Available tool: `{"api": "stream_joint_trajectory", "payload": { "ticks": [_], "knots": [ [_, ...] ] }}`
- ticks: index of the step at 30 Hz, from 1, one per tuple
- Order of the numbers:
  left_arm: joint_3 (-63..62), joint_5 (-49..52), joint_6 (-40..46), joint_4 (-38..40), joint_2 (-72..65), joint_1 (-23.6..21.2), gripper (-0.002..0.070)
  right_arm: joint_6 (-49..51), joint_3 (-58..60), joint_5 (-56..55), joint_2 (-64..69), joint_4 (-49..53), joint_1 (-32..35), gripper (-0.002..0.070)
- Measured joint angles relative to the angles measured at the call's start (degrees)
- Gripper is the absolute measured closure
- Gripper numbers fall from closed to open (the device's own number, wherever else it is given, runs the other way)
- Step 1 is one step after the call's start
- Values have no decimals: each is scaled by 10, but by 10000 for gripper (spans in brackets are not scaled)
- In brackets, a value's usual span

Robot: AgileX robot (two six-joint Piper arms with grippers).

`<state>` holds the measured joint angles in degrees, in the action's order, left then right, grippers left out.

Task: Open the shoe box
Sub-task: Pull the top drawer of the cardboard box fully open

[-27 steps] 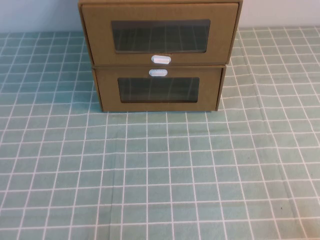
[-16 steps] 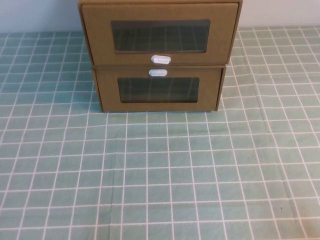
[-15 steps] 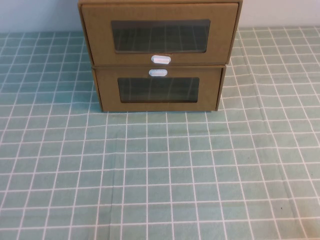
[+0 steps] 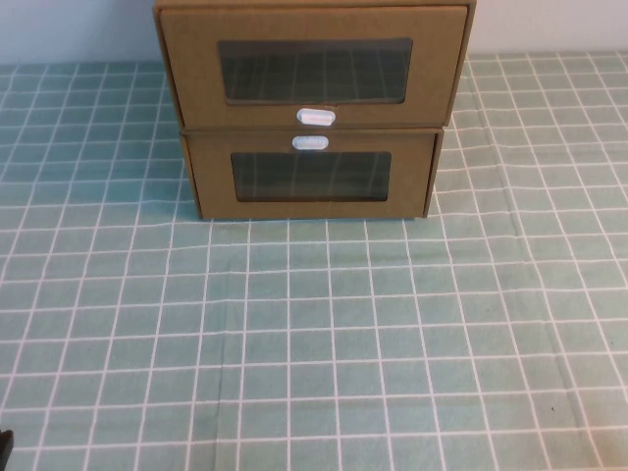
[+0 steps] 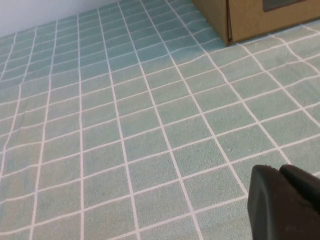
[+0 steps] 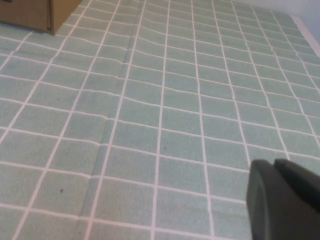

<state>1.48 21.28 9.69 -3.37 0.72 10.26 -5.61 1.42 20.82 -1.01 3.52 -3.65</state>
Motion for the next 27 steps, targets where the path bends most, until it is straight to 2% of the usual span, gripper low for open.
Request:
{"api": "stream_joint_trajectory", "payload": {
  "ticks": [11, 17, 21, 27],
  "knots": [
    [0, -9, -13, 11, 0, 0, 680, 0, 0, 0, 0, 0, 0, 689],
    [0, -69, -14, 13, 0, 0, 680, 0, 0, -48, 0, 0, 0, 689],
    [0, -168, -17, 16, 0, 0, 680, 0, 1, -165, 0, 0, 0, 689],
    [0, -402, -79, 18, 0, 0, 680, 0, 1, -416, 0, 1, 0, 689]
  ]
}}
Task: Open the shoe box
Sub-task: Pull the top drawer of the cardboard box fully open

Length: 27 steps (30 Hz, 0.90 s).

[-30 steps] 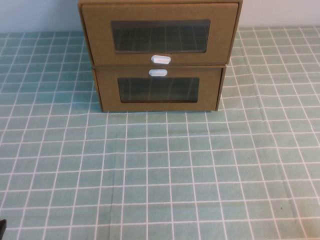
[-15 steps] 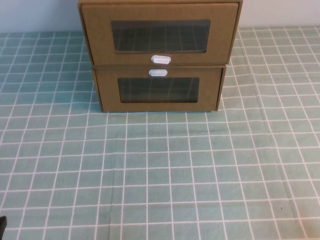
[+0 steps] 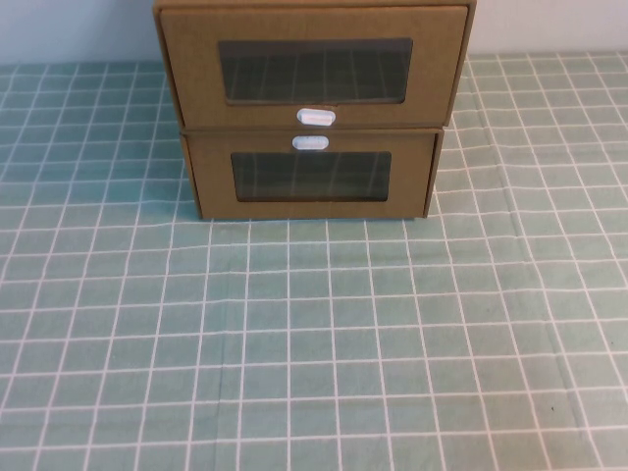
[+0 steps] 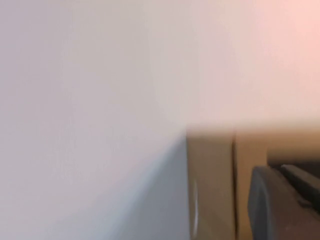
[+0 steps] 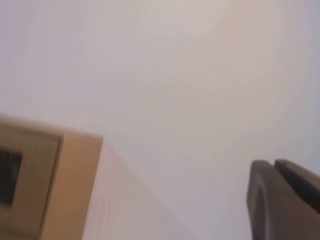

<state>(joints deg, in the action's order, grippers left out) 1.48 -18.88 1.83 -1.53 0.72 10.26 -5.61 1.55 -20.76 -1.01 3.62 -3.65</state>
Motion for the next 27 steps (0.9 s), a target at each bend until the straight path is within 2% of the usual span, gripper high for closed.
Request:
{"api": "stream_joint_trajectory", "payload": {
  "ticks": [5, 13, 15, 20, 24, 27],
  "knots": [
    [0, -138, -35, 0, 0, 0, 680, 0, 0, -127, 0, 0, 0, 690],
    [0, -249, -39, 23, 0, 0, 680, 11, 0, -302, 0, -1, 0, 689],
    [-17, -250, -41, 25, 1, 0, 680, 29, -4, -328, 0, -7, 0, 689],
    [-111, -164, -41, 27, 1, 0, 680, 49, -92, -266, 0, -70, 0, 689],
    [-187, -128, -41, 29, -33, 0, 680, 36, -201, -184, 14, -237, 0, 689],
    [-252, -83, -42, 29, -96, 0, 680, -38, -283, -128, 61, -365, 0, 689]
  ]
}}
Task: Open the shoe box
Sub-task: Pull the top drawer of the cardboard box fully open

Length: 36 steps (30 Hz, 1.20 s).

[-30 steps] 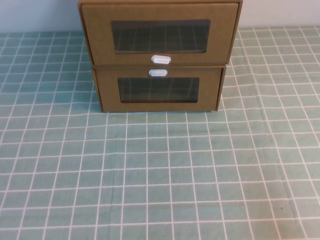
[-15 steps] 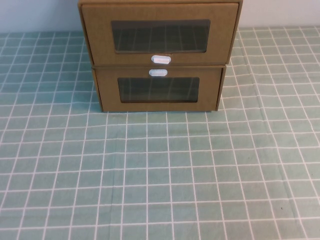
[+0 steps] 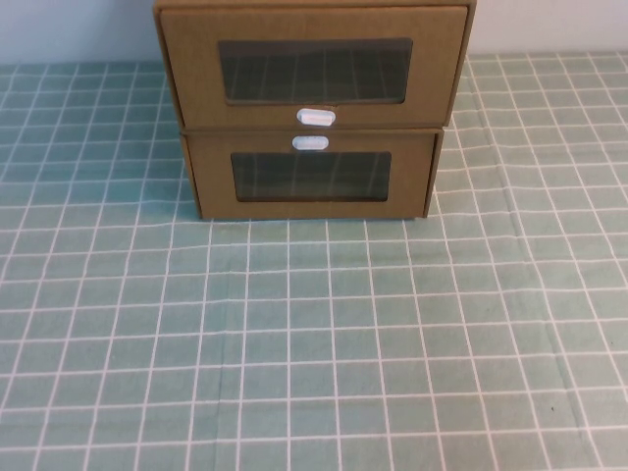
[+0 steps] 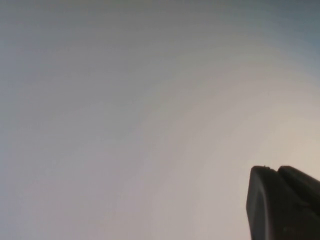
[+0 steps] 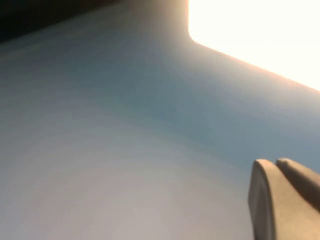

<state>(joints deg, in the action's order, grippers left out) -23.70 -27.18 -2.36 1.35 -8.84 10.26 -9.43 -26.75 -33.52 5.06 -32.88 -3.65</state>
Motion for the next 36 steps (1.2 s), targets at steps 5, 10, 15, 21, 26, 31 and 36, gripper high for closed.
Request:
{"api": "stream_joint_trajectory", "payload": {
  "ticks": [5, 10, 15, 21, 26, 31, 36],
  "knots": [
    [-137, 170, -3, 1, -135, 0, 680, -154, -112, 140, 128, -102, 0, 689],
    [-247, 326, 6, 0, -285, 0, 680, -286, -182, 299, 262, -117, 0, 689],
    [-268, 308, 20, -21, -420, 0, 680, -403, -184, 368, 382, -128, 0, 689],
    [-268, 239, -4, -24, -532, 0, 680, -422, -184, 395, 462, -192, 0, 689],
    [-298, 272, -17, -26, -569, 0, 680, -438, -184, 424, 499, -227, 0, 689],
    [-366, 373, -23, -26, -591, 0, 680, -547, -185, 447, 546, -149, 0, 689],
    [-437, 463, -5, -14, -618, 0, 680, -575, -190, 494, 589, -12, 0, 689]
  ]
}}
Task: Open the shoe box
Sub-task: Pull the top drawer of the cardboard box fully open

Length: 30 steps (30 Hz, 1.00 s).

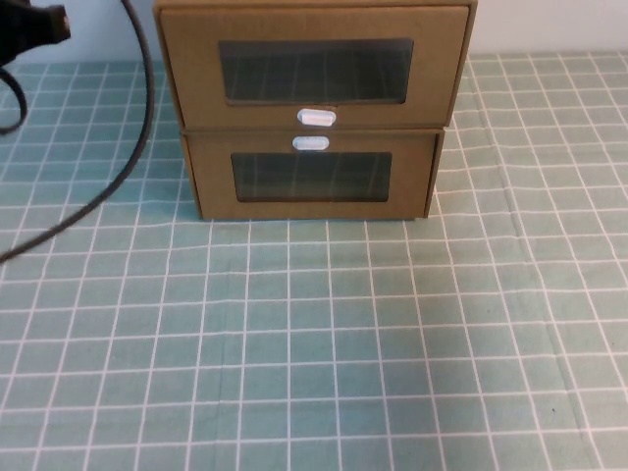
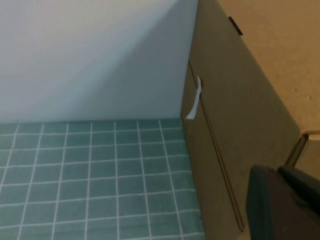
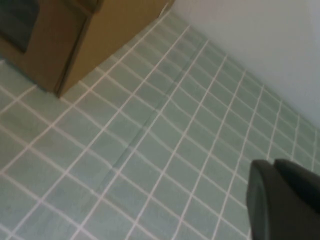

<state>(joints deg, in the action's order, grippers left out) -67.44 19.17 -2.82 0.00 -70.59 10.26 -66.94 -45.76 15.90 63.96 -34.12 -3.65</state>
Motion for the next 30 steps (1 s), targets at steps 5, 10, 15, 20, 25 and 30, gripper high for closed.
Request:
{"api": "stream_joint_trajectory", "payload": {
  "ticks": [5, 10, 15, 20, 25, 30],
  "knots": [
    [-75, 69, 136, 123, -35, 0, 680, 97, -56, 68, 30, 125, 0, 689],
    [-143, 131, 350, 351, -89, 0, 680, 324, -136, 127, 61, 336, 0, 689],
    [-230, 201, 486, 527, -176, 0, 680, 471, -185, 136, 78, 525, -2, 689],
    [-330, 239, 513, 572, -285, 13, 680, 496, -205, 69, 78, 605, -63, 690],
    [-433, 248, 516, 575, -372, 43, 680, 498, -208, 46, 97, 672, -183, 689],
    [-493, 276, 491, 574, -433, 57, 680, 508, -210, 87, 152, 804, -316, 689]
  ]
}}
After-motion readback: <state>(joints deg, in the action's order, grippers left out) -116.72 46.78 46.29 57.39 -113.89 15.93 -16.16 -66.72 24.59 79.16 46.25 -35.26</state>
